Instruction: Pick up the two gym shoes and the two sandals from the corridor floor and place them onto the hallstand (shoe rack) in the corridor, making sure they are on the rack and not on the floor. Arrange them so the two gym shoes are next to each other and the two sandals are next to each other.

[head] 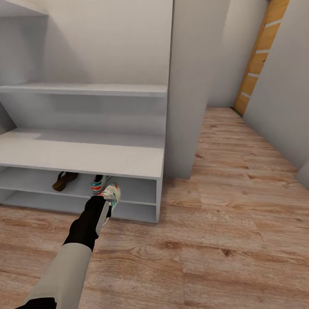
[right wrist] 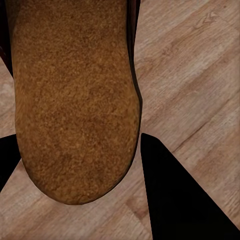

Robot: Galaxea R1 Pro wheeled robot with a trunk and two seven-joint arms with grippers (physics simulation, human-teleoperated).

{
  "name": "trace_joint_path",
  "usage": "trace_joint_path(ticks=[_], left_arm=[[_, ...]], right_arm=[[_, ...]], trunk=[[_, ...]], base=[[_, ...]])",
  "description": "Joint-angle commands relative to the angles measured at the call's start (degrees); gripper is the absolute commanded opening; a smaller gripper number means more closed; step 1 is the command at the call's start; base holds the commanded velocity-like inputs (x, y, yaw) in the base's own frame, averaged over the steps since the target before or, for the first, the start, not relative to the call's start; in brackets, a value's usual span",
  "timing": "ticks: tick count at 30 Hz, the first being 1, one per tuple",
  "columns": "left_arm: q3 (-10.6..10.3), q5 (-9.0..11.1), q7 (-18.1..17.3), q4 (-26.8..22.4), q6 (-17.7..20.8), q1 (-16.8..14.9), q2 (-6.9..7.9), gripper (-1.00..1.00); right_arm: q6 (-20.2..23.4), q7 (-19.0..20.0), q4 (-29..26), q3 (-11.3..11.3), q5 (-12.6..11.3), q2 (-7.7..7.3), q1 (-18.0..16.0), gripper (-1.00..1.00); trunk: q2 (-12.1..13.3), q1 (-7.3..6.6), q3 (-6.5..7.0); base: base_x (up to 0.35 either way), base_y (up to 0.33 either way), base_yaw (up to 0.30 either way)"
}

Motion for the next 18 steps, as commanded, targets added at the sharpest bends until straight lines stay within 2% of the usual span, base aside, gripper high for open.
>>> trace_joint_path(ticks=[1,8,18], left_arm=[[0.0,0.02,-0.08,0.0,-0.03,0.0,0.0,-1.0],[0.0,-0.02,-0.09,0.44,-0.08,0.0,0.0,-1.0],[0.09,-0.06,-0.08,0.71,-0.32,0.14,0.0,-1.0]], right_arm=[[0.0,-0.17,0.0,0.0,-0.19,0.02,0.0,-1.0],[-0.01,-0.17,0.0,0.01,-0.19,0.0,0.0,-1.0],[0.01,-0.17,0.0,0.01,-0.19,0.02,0.0,-1.0]], trunk=[[0.0,0.0,0.0],[0.0,0.0,0.0],[0.0,0.0,0.0]], base=[[0.06,0.0,0.0],[0.173,-0.005,0.0],[0.02,-0.001,0.0]])
